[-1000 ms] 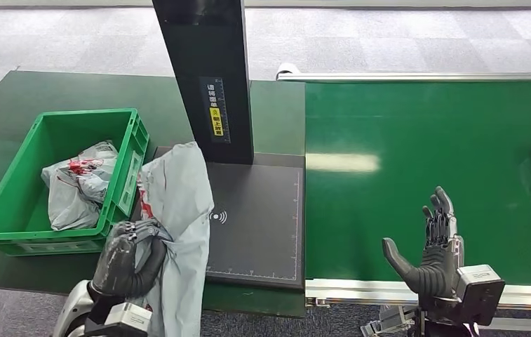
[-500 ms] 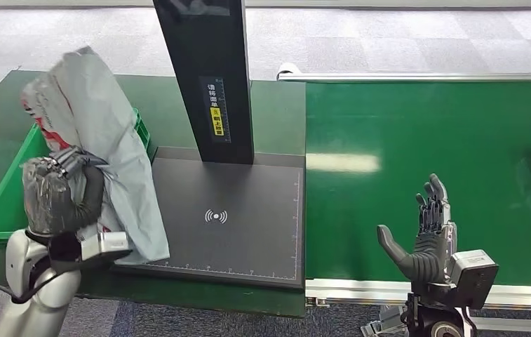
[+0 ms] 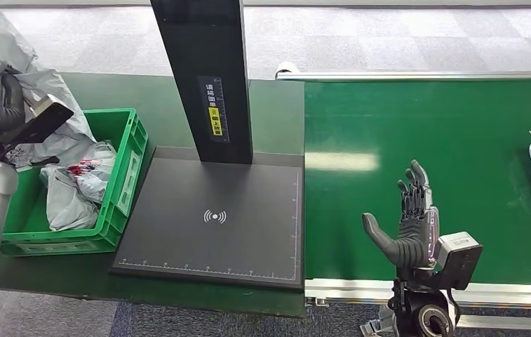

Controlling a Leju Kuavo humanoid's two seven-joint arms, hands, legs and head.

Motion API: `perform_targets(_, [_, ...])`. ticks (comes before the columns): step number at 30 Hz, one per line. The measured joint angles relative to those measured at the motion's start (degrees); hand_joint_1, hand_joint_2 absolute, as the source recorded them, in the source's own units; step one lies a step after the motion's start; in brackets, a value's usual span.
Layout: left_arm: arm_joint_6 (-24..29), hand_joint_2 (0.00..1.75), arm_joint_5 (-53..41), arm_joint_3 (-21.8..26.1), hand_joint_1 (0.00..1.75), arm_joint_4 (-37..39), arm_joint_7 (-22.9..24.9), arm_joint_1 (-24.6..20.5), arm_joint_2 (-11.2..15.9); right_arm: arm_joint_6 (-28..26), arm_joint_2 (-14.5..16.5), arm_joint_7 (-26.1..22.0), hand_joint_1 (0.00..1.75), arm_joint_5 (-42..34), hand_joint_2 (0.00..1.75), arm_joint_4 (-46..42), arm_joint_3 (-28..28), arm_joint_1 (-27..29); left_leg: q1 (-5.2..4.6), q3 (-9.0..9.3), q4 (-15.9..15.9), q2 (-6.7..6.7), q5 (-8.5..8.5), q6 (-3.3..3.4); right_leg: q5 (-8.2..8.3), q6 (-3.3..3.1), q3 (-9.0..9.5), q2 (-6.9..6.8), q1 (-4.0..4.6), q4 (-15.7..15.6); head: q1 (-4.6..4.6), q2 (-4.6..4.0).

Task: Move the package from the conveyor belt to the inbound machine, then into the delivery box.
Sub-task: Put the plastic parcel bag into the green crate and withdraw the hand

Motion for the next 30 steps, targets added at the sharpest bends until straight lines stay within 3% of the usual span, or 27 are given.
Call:
perform_targets(5, [0.24, 1.75, -3.22, -0.32, 1.75, 11.35, 2.87, -6.02, 1.28, 0.31, -0.02, 0.27, 0.00, -0.02, 1.75, 1.12, 0.96, -1.05, 0.00, -0.06, 0.00, 0.00, 0.00, 0.00, 0.00, 0.00, -0.06, 0.00, 0.00, 0.00, 0.01, 0.00])
perform_targets(9, [0.15, 1.75, -3.76, -0.60, 0.00, 17.54, 3.45, -8.67, 1.73, 0.31, -0.13, 0.29, 0.00, -0.06, 1.75, 2.01, 1.32, -1.57, 0.00, -0.07, 0.00, 0.01, 0.00, 0.00, 0.00, 0.00, -0.07, 0.01, 0.00, 0.00, 0.00, 0.00])
perform_targets(16, [-1.86, 1.75, -2.92, -0.73, 0.00, 20.74, 3.97, -9.09, 2.04, 0.29, -0.73, 0.29, 0.00, -0.66, 1.75, 2.80, 1.35, -1.55, 0.00, -0.10, 0.00, 0.00, 0.00, 0.00, 0.00, 0.00, -0.09, 0.01, 0.00, 0.00, 0.00, 0.00])
perform_targets(30, [-5.74, 1.75, 2.90, 0.29, 0.00, 19.64, 2.78, -7.93, 2.86, 0.29, -1.43, 0.27, 0.00, -1.58, 1.75, 4.40, 2.32, -1.69, 0.00, -0.11, 0.00, -0.01, 0.00, 0.00, 0.00, 0.00, -0.09, 0.00, 0.00, 0.00, 0.01, 0.00])
